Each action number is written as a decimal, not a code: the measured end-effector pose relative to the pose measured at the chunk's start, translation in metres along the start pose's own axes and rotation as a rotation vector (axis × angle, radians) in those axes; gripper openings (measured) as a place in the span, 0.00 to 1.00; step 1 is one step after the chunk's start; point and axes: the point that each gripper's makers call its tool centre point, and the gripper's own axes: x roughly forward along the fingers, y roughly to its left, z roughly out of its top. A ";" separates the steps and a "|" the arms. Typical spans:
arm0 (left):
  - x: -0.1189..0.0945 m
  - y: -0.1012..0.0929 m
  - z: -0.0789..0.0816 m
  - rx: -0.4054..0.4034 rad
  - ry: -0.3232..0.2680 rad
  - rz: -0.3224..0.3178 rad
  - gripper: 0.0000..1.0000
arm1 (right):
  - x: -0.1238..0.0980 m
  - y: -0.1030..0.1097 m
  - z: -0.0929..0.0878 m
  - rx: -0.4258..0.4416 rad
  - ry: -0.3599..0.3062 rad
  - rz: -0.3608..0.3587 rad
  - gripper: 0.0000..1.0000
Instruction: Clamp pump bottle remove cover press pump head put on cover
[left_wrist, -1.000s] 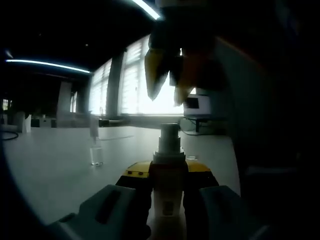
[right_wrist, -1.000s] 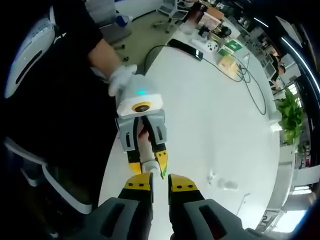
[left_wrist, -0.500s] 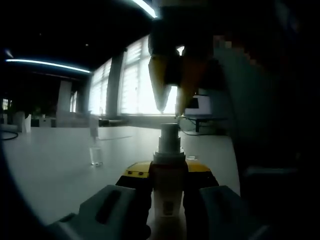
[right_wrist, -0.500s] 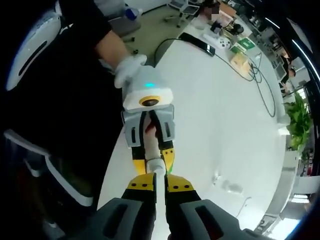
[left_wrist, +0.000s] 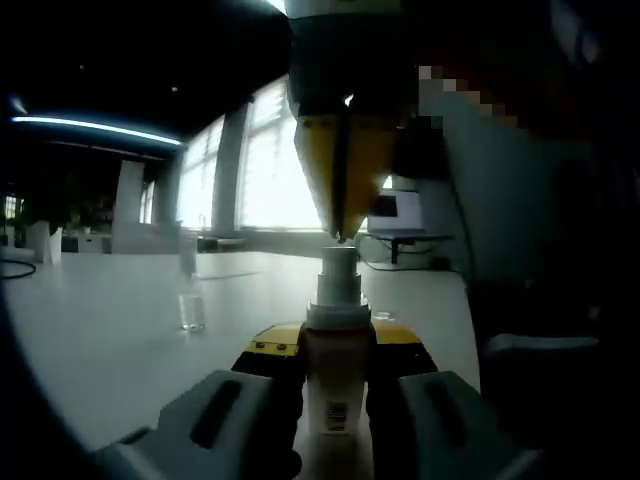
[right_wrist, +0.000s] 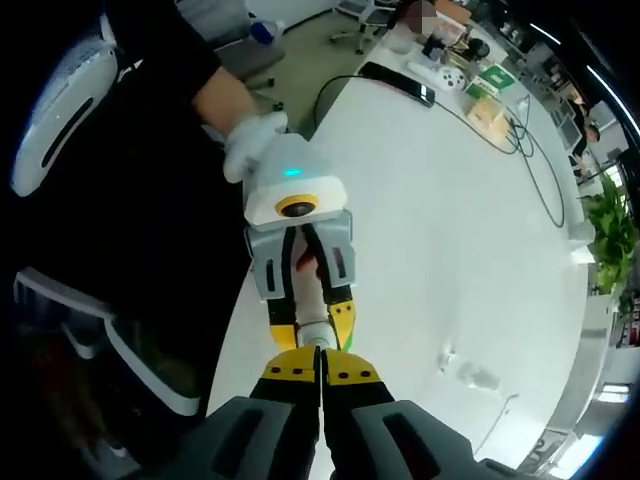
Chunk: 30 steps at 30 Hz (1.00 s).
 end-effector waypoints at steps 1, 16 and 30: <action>0.000 0.000 0.000 -0.001 0.000 0.001 0.14 | 0.000 0.000 0.000 -0.007 0.003 0.000 0.00; 0.000 0.000 -0.001 0.000 0.001 -0.001 0.14 | -0.001 -0.002 -0.004 -0.004 0.034 -0.001 0.00; 0.001 0.000 -0.001 0.001 0.002 0.000 0.14 | 0.001 -0.001 -0.002 -0.016 0.086 0.014 0.00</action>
